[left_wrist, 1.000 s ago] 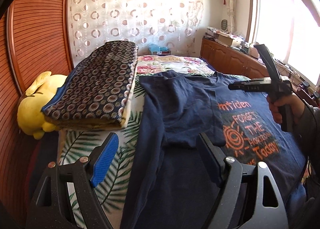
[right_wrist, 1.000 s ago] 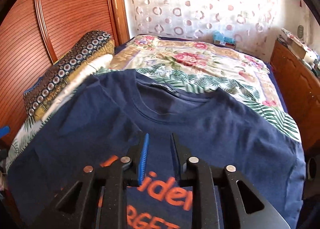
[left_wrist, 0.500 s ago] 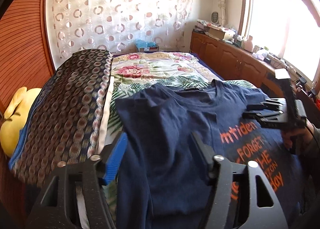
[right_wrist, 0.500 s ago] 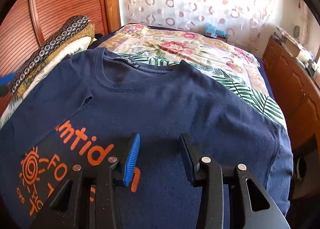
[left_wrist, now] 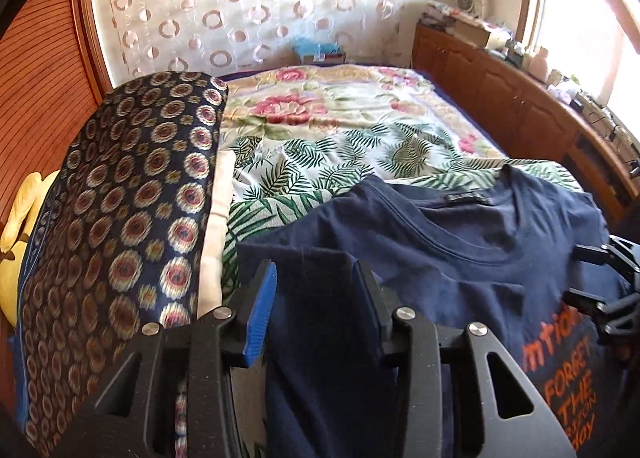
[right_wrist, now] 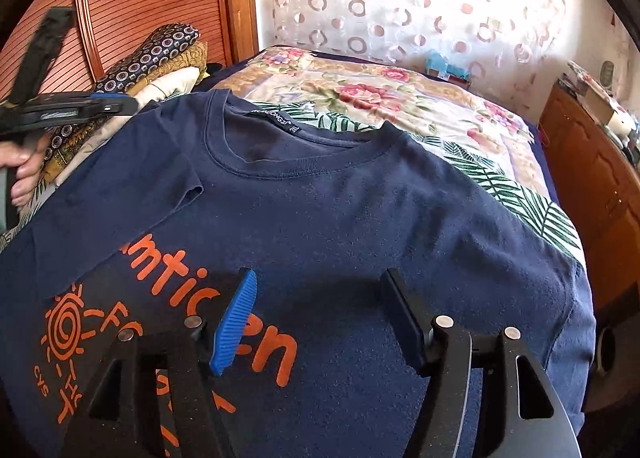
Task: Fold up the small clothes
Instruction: 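Grasp the folded side with the left gripper, fold it further inward, release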
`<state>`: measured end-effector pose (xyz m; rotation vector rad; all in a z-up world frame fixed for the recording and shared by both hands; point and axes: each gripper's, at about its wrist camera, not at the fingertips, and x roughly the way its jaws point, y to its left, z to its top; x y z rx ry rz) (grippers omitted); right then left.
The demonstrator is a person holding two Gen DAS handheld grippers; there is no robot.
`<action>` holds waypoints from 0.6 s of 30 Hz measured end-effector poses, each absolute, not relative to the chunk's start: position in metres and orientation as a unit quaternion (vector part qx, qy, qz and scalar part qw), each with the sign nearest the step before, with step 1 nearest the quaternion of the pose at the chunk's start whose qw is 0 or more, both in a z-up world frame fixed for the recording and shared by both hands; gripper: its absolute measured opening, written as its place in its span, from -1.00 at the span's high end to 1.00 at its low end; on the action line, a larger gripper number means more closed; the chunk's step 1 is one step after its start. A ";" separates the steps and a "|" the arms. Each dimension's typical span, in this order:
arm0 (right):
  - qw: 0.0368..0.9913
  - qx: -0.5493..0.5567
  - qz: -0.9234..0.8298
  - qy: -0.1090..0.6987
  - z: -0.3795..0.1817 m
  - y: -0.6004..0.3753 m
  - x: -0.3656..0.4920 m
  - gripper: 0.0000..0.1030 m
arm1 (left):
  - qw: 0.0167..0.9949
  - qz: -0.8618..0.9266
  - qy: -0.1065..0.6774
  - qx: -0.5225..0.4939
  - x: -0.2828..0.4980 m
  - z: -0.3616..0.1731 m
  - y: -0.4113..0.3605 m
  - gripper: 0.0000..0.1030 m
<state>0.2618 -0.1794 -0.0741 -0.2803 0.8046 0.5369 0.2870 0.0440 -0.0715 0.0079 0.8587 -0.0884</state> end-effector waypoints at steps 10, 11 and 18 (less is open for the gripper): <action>0.874 -0.133 0.262 0.386 -0.073 -0.178 0.262 -0.35 | 0.892 -0.018 0.450 0.035 0.311 -0.090 0.040 0.35; 0.874 -0.134 0.262 0.386 -0.074 -0.177 0.262 -0.36 | 0.892 -0.019 0.450 0.036 0.311 -0.090 0.040 0.36; 0.874 -0.133 0.263 0.386 -0.073 -0.177 0.261 -0.38 | 0.892 -0.036 0.450 0.041 0.312 -0.086 0.039 0.88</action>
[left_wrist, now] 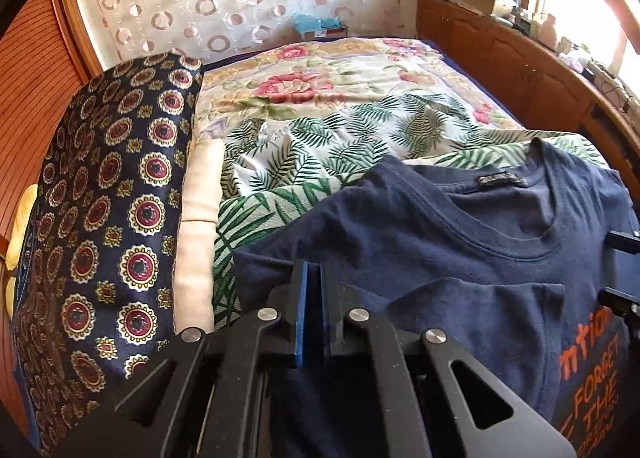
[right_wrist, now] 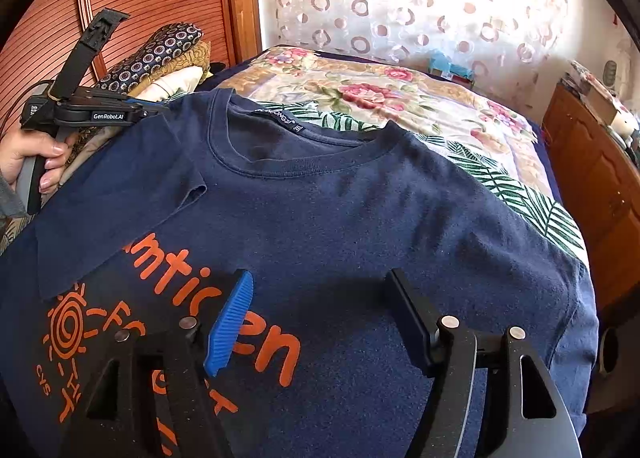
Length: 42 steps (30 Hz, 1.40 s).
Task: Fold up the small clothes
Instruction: 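Grasp the folded side with the left gripper, fold it further inward, release, then grasp the opposite side edge of the shirt with the right gripper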
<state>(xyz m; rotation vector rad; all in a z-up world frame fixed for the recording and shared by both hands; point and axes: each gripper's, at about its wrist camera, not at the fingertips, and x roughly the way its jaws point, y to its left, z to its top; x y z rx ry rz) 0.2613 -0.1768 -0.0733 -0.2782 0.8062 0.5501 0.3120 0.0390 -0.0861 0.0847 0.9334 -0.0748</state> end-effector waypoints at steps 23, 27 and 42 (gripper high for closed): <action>0.874 -0.135 0.265 0.385 -0.073 -0.178 0.262 -0.38 | 0.944 -0.028 0.329 0.021 0.271 -0.010 0.064 0.40; 0.877 -0.133 0.255 0.385 -0.071 -0.184 0.260 -0.38 | 0.950 -0.064 0.304 0.016 0.249 -0.002 0.047 -0.09; 0.928 -0.025 0.082 0.363 -0.043 -0.334 0.200 -0.38 | 0.924 -0.183 0.335 0.040 0.231 -0.057 -0.036 -0.61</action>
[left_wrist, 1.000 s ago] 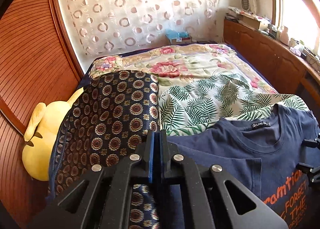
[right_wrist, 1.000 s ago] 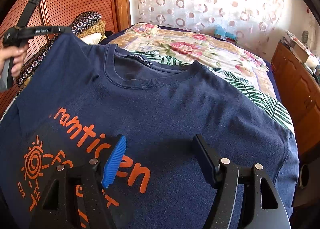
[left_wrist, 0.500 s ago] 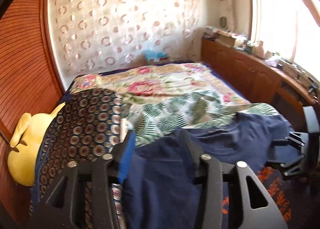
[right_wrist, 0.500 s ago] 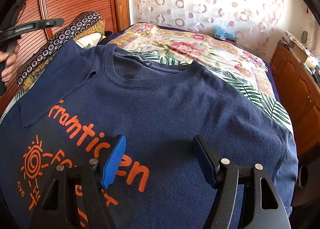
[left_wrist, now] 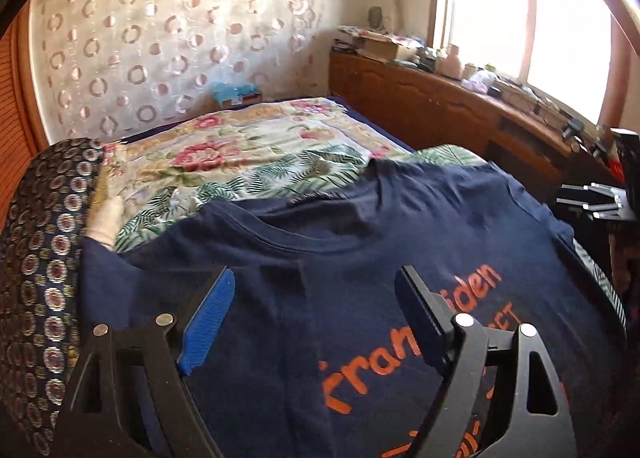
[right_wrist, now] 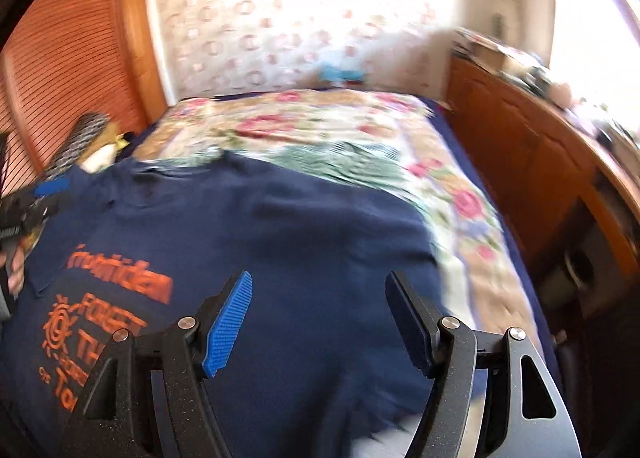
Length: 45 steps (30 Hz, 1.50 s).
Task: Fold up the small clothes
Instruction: 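Grasp the opposite side edge of the shirt with the right gripper, then fold the held side over toward the print and open the right gripper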
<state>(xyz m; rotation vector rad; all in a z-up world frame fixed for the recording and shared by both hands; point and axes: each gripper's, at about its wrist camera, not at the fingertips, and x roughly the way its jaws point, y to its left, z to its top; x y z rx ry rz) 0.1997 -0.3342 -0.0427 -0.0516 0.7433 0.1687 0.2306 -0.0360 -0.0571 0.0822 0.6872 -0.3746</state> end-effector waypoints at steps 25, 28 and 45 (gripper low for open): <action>0.891 0.075 0.054 0.446 -0.073 -0.404 0.196 0.23 | 0.915 -0.220 0.337 0.033 0.216 -0.066 -0.037 -0.61; 0.896 0.027 0.036 0.443 -0.068 -0.395 0.195 0.62 | 0.915 -0.220 0.337 0.035 0.216 -0.066 -0.036 -0.61; 0.918 -0.037 0.124 0.376 -0.030 -0.318 0.186 0.87 | 0.917 -0.209 0.339 0.031 0.214 -0.068 -0.030 -0.61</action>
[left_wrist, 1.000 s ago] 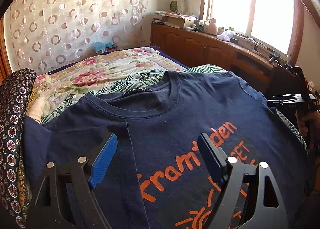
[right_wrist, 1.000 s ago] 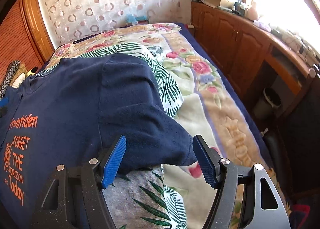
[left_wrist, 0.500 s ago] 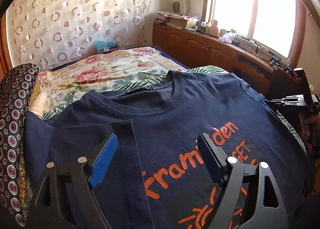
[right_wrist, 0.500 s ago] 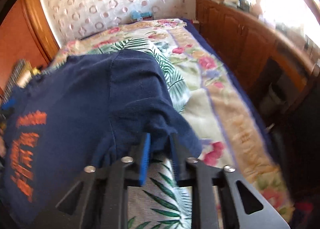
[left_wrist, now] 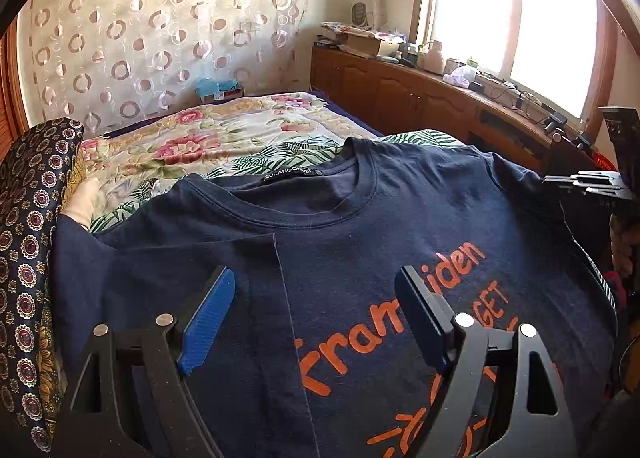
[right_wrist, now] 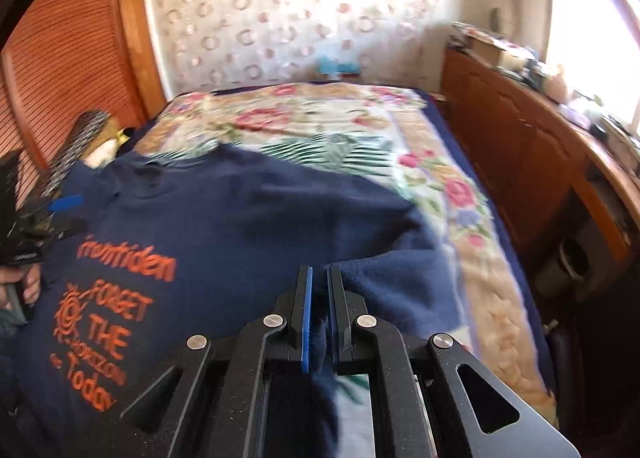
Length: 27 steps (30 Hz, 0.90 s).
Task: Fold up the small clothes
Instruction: 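Fold the held side over toward the print and open the right gripper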
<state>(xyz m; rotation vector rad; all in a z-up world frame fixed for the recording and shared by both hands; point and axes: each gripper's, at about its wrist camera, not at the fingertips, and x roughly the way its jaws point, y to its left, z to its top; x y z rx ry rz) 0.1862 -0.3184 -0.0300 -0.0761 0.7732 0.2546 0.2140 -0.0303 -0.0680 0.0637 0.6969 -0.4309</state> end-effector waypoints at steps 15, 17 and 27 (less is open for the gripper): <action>0.900 -0.040 0.121 0.416 -0.056 -0.315 0.193 0.72 | 0.919 -0.207 0.335 0.034 0.212 -0.066 -0.027 -0.61; 0.909 -0.042 0.116 0.398 -0.045 -0.321 0.187 0.34 | 0.919 -0.206 0.335 0.034 0.212 -0.066 -0.026 -0.61; 0.907 -0.004 0.023 0.420 -0.059 -0.372 0.200 0.10 | 0.917 -0.208 0.338 0.040 0.211 -0.067 -0.029 -0.61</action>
